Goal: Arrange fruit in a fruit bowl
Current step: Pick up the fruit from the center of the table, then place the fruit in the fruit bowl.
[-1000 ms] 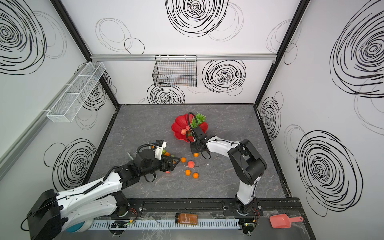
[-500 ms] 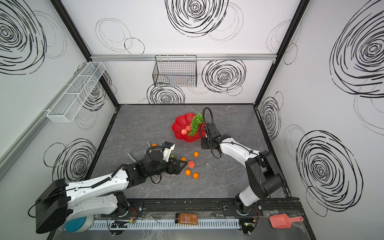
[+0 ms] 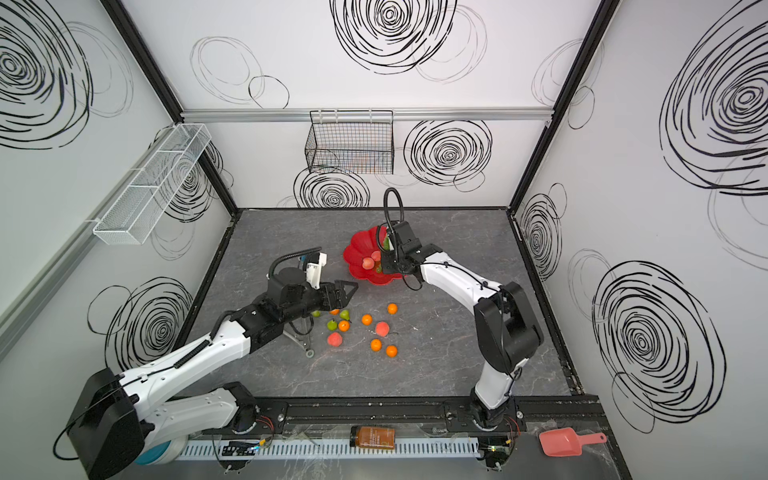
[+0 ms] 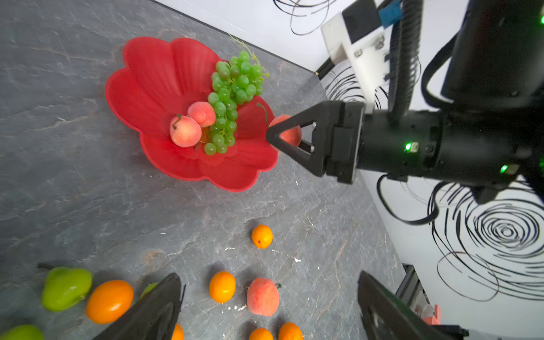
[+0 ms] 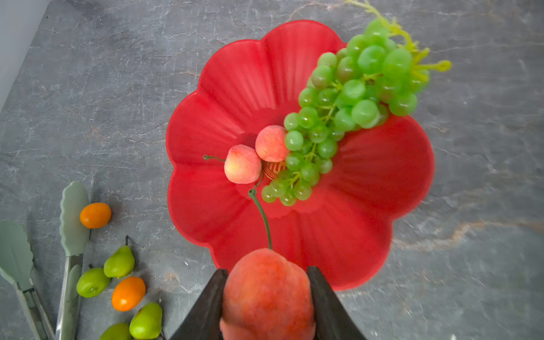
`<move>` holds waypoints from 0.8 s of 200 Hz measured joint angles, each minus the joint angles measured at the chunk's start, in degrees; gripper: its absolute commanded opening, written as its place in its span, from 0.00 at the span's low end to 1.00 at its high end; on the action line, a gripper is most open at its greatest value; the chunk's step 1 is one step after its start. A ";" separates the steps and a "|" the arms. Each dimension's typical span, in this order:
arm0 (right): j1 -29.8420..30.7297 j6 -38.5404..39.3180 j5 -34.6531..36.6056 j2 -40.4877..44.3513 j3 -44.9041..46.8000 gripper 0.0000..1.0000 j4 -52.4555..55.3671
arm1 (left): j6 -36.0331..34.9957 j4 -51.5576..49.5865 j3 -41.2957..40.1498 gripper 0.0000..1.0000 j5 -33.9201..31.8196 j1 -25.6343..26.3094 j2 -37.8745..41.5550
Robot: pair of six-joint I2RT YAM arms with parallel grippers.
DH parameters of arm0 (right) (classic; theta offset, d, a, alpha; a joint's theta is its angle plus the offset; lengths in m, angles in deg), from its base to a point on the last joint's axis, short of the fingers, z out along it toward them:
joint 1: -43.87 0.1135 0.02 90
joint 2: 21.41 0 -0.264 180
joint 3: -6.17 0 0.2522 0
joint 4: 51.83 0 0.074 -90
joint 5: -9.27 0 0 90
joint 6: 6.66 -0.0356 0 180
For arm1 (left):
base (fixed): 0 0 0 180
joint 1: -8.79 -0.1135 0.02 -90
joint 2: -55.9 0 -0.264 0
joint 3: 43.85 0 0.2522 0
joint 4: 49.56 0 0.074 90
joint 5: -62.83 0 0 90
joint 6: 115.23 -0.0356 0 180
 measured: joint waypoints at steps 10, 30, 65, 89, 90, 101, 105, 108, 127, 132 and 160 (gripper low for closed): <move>0.52 0.15 -0.17 -2.60 -2.23 0.40 0.28 | -0.55 -0.96 1.42 0.96 0.70 -1.97 -0.59; 1.22 0.37 -0.63 -7.52 -6.86 0.40 0.68 | -1.88 -2.64 5.05 0.96 1.86 -5.66 -2.49; 1.66 0.57 -1.11 -15.17 -16.24 0.40 2.12 | -3.85 -2.34 10.08 0.96 4.07 -10.71 -7.02; 1.64 0.83 -1.07 -20.00 -22.73 0.40 3.50 | -5.35 -1.20 10.97 0.96 5.64 -12.63 -10.49; 1.64 0.85 -1.07 -20.31 -23.19 0.40 3.61 | -5.42 -1.18 10.99 0.96 5.79 -12.72 -10.64; 1.64 1.01 -0.92 -22.58 -26.16 0.40 4.28 | -6.05 -1.09 11.02 0.96 6.80 -13.44 -12.04; 1.64 1.11 -0.87 -23.32 -27.12 0.40 4.55 | -6.27 -1.09 11.02 0.96 7.32 -13.66 -12.50; 1.64 1.14 -0.83 -23.91 -27.80 0.40 4.63 | -6.43 -1.09 11.02 0.96 7.67 -13.84 -12.79; 1.64 1.40 -0.50 -27.41 -32.17 0.40 6.36 | -6.78 -0.81 11.02 0.96 10.38 -15.30 -14.29; 1.64 1.44 -0.42 -28.33 -33.31 0.40 6.91 | -6.78 -0.55 11.02 0.96 11.37 -15.93 -14.64; 1.62 1.66 0.07 -32.24 -37.97 0.40 9.03 | -6.75 0.46 11.02 0.96 14.73 -18.80 -16.00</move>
